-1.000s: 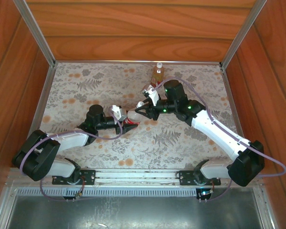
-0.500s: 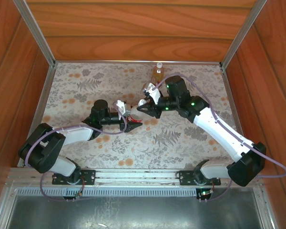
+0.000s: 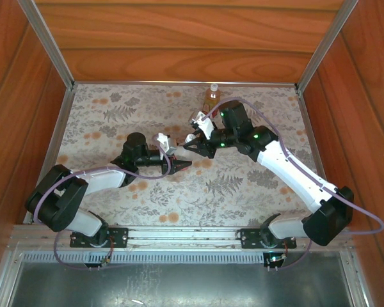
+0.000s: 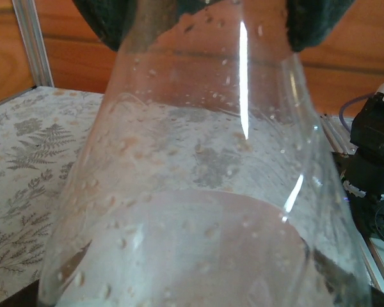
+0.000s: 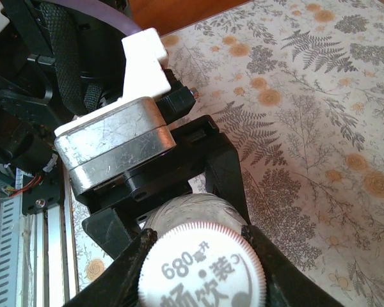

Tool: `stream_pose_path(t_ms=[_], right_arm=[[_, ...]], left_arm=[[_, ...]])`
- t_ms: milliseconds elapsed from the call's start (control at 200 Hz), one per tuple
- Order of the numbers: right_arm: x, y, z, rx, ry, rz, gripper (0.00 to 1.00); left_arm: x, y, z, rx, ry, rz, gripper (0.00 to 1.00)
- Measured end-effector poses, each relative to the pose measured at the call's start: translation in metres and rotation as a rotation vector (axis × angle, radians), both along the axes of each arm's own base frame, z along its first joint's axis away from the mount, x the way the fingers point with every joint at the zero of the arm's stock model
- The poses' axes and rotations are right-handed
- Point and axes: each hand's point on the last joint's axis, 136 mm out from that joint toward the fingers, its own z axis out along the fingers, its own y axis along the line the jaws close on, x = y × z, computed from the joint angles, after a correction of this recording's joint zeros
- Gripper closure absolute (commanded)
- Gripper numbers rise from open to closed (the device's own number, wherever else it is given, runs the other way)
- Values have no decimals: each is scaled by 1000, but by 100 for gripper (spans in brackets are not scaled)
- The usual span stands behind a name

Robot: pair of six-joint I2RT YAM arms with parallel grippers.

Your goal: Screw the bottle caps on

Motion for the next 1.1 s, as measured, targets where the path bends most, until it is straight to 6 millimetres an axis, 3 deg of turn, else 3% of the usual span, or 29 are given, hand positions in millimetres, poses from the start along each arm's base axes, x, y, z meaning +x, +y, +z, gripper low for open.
stream_pose_path(t_ms=[160, 465, 740, 910, 1100], right_arm=[[-5, -2, 2, -1, -11, 21, 43], [-32, -10, 26, 42, -75, 131, 43], [-44, -9, 41, 38, -93, 230, 54], [-44, -8, 40, 29, -100, 255, 70], [-44, -9, 39, 25, -91, 261, 79]], left_arm=[[-2, 0, 1, -3, 0, -9, 40], [-27, -1, 4, -25, 13, -156, 40], [-43, 0, 7, -41, 22, -253, 40], [-49, 0, 7, -44, 27, -283, 40], [-49, 1, 6, -41, 32, -282, 40]])
